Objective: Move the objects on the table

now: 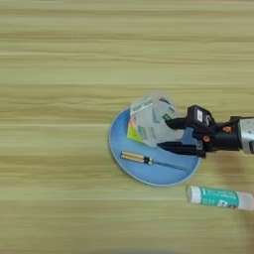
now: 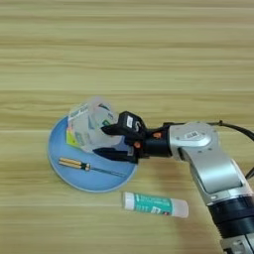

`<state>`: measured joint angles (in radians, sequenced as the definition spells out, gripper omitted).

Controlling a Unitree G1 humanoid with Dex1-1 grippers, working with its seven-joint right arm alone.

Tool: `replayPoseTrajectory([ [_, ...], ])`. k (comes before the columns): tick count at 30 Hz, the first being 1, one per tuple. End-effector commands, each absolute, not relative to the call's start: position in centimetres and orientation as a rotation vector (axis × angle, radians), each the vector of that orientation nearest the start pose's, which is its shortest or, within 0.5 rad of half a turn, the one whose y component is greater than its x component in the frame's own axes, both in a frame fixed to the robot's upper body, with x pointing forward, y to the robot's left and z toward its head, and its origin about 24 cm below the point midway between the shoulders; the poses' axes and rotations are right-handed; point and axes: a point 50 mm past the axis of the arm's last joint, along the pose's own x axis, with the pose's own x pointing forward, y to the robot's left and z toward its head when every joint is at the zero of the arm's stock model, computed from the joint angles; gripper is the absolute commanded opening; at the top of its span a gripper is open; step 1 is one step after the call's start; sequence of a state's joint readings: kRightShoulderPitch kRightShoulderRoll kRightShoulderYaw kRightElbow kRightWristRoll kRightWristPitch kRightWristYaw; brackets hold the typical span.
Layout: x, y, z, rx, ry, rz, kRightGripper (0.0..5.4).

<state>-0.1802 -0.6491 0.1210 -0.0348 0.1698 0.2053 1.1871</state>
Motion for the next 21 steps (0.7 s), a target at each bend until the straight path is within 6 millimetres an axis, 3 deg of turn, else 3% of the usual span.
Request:
replayPoseTrajectory([
  [1,26.2,-19.2,10.9,-0.512,0.218,1.209,1.95],
  [9,26.3,-19.0,10.9,-0.508,0.215,1.208,1.03],
  [16,26.3,-18.9,11.1,-0.5,0.201,1.21,1.02],
  [21,26.4,-18.8,12.4,-0.505,0.144,1.199,1.02],
])
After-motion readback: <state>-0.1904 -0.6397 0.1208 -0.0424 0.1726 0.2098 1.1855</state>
